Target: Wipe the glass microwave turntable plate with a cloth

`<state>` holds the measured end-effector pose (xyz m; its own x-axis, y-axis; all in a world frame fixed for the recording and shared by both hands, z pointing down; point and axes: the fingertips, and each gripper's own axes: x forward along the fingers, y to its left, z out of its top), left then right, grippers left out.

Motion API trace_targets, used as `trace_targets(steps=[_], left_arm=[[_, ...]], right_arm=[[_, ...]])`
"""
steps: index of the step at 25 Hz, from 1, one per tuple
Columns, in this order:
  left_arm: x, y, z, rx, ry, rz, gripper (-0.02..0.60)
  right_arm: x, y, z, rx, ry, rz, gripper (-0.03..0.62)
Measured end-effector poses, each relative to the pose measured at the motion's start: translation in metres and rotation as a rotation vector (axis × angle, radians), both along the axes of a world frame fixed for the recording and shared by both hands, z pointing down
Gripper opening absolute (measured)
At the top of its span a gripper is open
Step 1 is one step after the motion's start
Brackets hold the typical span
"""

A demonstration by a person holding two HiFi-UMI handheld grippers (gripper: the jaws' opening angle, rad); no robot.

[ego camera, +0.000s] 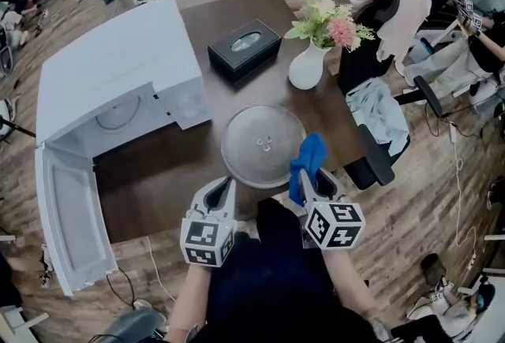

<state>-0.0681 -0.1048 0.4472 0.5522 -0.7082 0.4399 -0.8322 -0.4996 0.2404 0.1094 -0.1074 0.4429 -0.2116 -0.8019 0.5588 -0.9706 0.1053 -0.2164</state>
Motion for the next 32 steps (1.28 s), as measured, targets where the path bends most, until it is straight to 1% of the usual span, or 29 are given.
trace_targets(steps=[4, 10, 15, 18, 20, 21, 22, 23, 27, 29, 31, 32], left_arm=[[-0.001, -0.017, 0.017, -0.051, -0.027, -0.078, 0.008], [-0.008, -0.030, 0.038, -0.151, -0.042, -0.257, 0.009], [-0.007, -0.036, 0.063, -0.253, -0.010, -0.357, 0.009], [-0.011, -0.041, 0.075, -0.296, 0.008, -0.439, 0.009], [-0.015, -0.044, 0.082, -0.325, 0.016, -0.475, 0.019], [-0.016, -0.046, 0.085, -0.344, 0.021, -0.484, 0.052], [-0.017, -0.047, 0.089, -0.366, 0.025, -0.487, 0.099], [-0.018, -0.048, 0.093, -0.391, 0.028, -0.487, 0.125], [-0.016, -0.052, 0.107, -0.496, 0.049, -0.473, 0.172], [-0.017, -0.052, 0.113, -0.540, 0.049, -0.471, 0.172], [-0.020, -0.053, 0.115, -0.563, 0.039, -0.478, 0.129], [-0.021, -0.053, 0.115, -0.568, 0.041, -0.475, 0.126]], right_arm=[[0.002, -0.025, 0.005, -0.014, -0.008, -0.074, 0.090], [-0.005, -0.056, 0.017, -0.057, -0.028, -0.237, 0.089], [-0.009, -0.080, 0.027, -0.078, -0.053, -0.334, 0.090], [-0.013, -0.091, 0.029, -0.085, -0.074, -0.379, 0.089], [-0.016, -0.097, 0.032, -0.095, -0.085, -0.407, 0.091], [-0.017, -0.099, 0.034, -0.101, -0.089, -0.417, 0.089], [-0.018, -0.101, 0.036, -0.106, -0.091, -0.424, 0.090], [-0.018, -0.103, 0.037, -0.111, -0.093, -0.428, 0.089], [-0.018, -0.107, 0.041, -0.128, -0.094, -0.414, 0.089], [-0.019, -0.108, 0.041, -0.133, -0.098, -0.396, 0.089], [-0.020, -0.108, 0.040, -0.134, -0.100, -0.381, 0.089], [-0.020, -0.108, 0.041, -0.135, -0.097, -0.377, 0.089]])
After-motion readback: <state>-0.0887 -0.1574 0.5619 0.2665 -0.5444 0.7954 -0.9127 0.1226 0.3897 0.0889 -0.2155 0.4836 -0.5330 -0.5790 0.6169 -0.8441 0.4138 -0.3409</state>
